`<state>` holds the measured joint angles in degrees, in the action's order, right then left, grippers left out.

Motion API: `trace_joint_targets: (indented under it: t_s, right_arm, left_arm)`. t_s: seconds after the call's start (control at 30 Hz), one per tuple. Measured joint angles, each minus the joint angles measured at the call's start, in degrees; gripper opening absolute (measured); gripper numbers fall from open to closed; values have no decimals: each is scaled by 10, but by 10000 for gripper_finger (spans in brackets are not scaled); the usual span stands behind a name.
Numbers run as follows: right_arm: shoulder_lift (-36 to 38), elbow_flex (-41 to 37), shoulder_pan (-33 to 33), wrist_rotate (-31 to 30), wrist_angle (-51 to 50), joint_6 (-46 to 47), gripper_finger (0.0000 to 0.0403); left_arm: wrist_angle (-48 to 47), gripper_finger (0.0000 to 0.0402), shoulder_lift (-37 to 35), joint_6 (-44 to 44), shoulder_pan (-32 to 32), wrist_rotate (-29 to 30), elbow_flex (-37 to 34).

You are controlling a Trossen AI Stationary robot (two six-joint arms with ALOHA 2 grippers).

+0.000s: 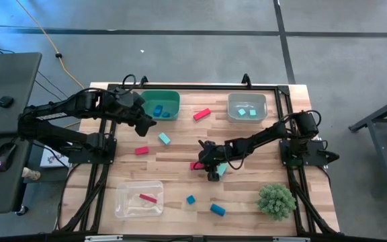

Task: Sort & place blocks by color
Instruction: Put the red block into the transparent bin

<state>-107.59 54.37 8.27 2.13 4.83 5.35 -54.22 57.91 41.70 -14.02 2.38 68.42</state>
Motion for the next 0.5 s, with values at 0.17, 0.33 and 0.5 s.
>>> trace_joint_targets:
  t_s: [0.17, 0.33, 0.5]
  right_arm:
    - [0, 22, 0, 0, -26, -2, 108]
    - [0, 77, 0, -30, -97, -48, 108]
    - [0, 141, -5, -56, -152, -97, 108]
  left_arm:
    - [0, 136, 0, 72, 0, -1, 0]
    - [0, 136, 0, 147, 0, -5, 0]
    - [0, 136, 0, 176, 0, -22, 0]
